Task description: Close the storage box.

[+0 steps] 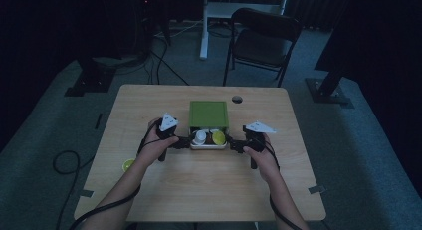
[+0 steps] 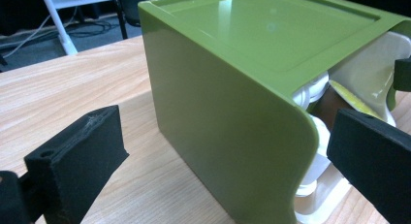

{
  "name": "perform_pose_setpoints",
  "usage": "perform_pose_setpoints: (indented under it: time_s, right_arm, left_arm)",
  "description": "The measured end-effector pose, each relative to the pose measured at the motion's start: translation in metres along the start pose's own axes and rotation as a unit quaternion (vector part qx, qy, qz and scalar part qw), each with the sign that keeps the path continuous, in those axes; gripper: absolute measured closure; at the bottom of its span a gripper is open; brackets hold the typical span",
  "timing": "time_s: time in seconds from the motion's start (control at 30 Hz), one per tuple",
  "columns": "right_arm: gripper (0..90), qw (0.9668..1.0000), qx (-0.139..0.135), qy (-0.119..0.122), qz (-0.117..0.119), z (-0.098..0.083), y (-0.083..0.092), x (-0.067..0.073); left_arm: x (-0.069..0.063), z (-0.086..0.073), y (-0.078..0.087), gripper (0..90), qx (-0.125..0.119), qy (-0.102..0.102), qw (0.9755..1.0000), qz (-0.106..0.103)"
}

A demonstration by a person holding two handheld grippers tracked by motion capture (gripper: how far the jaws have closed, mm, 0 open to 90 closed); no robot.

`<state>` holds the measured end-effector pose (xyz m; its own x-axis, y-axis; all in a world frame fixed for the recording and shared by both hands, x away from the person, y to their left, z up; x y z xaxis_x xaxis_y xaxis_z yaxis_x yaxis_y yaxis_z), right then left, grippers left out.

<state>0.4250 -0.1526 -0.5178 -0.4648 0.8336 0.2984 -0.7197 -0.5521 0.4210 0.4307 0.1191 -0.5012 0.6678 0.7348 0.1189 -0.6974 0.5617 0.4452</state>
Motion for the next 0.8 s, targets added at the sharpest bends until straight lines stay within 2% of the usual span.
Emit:
perform_pose_setpoints:
  time_s: [0.17, 0.3, 0.4, 0.53, 0.63, 0.8]
  right_arm:
    - [11.2, 0.9999, -0.007, -0.002, 0.008, 0.000, 0.005, 0.000]
    - [11.2, 0.9999, -0.014, 0.002, 0.004, 0.001, 0.012, 0.000]
    - [11.1, 0.9997, -0.022, 0.000, 0.006, 0.002, 0.017, 0.001]
    - [11.2, 0.9997, -0.021, 0.011, -0.004, 0.001, 0.023, 0.000]
    - [11.2, 0.9997, -0.017, 0.015, -0.007, -0.001, 0.027, 0.000]
    - [11.1, 0.9997, -0.010, 0.017, -0.016, -0.007, 0.032, -0.003]
  left_arm:
    - [-0.003, -0.002, 0.005, 0.3, 0.005, -0.007, 1.0000, 0.000]
    - [-0.007, -0.002, 0.011, 0.3, 0.002, 0.005, 1.0000, -0.004]
    - [-0.010, -0.001, 0.015, 0.3, 0.003, -0.001, 1.0000, -0.004]
    - [-0.011, 0.002, 0.022, 0.3, 0.003, 0.001, 1.0000, -0.005]
    - [-0.010, 0.002, 0.027, 0.3, 0.001, 0.011, 0.9999, -0.004]
    - [-0.008, -0.002, 0.037, 0.3, 0.007, 0.006, 0.9999, -0.005]
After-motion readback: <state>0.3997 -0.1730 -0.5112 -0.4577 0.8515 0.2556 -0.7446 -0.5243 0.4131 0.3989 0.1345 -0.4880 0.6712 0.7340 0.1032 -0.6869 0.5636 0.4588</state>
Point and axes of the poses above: each handheld gripper's, and its own axes: y roughly backward along the jaws, z roughly out of its top, x roughly to its left, the point moved 4 cm from there along -y, roughly forward along the jaws, and after that the axes turned 9 degrees about -y, right-handed, at the moved point
